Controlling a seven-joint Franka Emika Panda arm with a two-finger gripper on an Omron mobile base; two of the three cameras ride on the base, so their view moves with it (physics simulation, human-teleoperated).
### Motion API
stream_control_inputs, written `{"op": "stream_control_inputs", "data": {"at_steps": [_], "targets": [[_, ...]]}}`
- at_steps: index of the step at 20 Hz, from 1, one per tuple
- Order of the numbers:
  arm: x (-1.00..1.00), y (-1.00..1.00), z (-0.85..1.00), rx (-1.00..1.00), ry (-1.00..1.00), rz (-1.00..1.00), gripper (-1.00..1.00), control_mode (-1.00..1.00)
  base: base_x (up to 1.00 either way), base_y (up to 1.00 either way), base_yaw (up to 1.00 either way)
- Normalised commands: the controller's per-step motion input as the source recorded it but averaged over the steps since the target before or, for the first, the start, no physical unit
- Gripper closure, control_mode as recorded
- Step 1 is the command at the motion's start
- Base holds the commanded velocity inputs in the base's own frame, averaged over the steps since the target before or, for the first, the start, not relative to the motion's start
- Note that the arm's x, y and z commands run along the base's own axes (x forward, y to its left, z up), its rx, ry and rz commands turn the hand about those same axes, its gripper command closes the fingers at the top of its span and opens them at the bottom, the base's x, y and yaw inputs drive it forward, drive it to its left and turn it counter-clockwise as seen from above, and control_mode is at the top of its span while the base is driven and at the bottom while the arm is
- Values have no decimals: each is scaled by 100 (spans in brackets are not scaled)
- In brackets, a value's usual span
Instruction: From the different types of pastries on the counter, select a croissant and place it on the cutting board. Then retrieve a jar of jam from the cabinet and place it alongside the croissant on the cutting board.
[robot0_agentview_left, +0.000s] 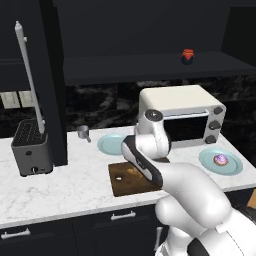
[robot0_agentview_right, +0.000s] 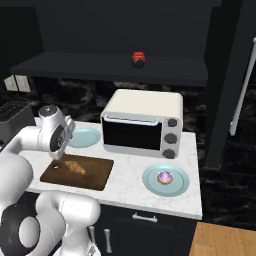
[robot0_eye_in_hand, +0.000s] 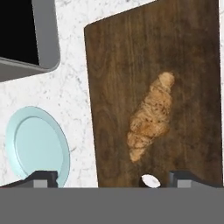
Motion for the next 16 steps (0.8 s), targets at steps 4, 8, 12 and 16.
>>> {"op": "stream_control_inputs", "data": {"at_steps": [4,8,12,16], "targets": [[0,-20,33,-2,-29,46,-100,-100,0,0,0],[1,-10,56,-6,-31,56,-100,-100,0,0,0],[0,-5,62,-12,-25,51,-100,-100,0,0,0],[0,0,63,-14,-28,43,-100,-100,0,0,0]]}}
